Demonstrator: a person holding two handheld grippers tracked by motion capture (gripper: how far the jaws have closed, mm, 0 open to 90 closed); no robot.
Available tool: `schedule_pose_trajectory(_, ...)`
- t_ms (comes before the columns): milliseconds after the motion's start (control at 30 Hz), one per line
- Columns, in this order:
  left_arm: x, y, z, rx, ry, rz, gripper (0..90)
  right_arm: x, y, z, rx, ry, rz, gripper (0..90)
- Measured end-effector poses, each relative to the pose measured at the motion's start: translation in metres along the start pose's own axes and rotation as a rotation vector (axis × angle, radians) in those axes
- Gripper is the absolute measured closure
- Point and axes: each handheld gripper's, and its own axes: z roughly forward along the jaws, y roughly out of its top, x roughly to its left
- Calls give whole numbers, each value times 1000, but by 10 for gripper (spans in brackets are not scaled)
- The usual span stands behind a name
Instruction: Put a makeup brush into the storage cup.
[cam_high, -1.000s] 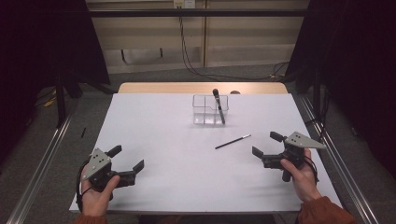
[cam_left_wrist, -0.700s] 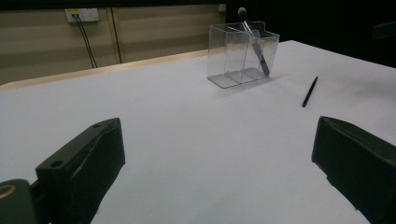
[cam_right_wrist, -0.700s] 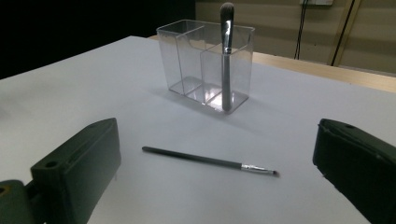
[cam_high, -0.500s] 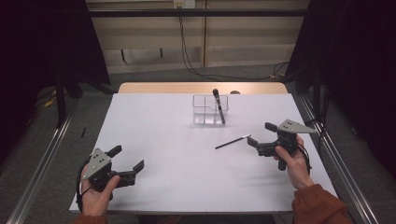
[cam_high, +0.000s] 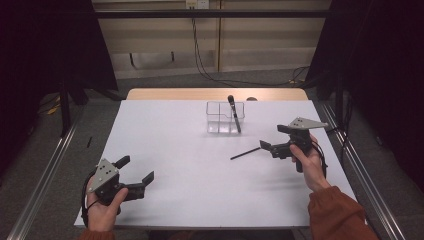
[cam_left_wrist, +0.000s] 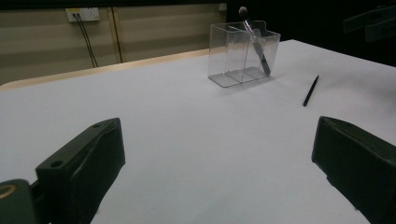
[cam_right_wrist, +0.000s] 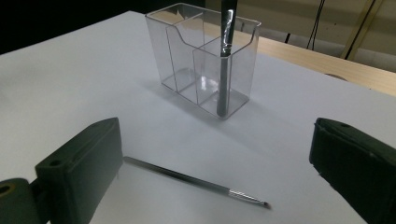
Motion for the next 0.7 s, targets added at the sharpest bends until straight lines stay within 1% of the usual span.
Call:
schedule_pose_trajectory(133,0,0,0,1,1,1,26,-1,6,9,51,19,-28,51)
schedule_pose_trajectory(167,1,0,0,1,0,2,26,-2,8,11,70,25,-39,60)
schedule_pose_trajectory(267,0,-1,1,1,-2,-8,26,-4,13,15,97,58,-33,59)
schedule_pose_trajectory(367,0,0,1,2,-7,1,26,-8,18,20,140,77,-49,56)
schedule_pose_trajectory(433,0,0,1,1,-7,2,26,-10,20,25,176,77,-67,55)
schedule_pose_trajectory(567,0,-1,1,5,-8,0,26,-12,22,32,245,109,-90,41)
schedule_pose_trajectory(700,0,-1,2,8,-7,0,25,-13,26,40,328,140,-123,33)
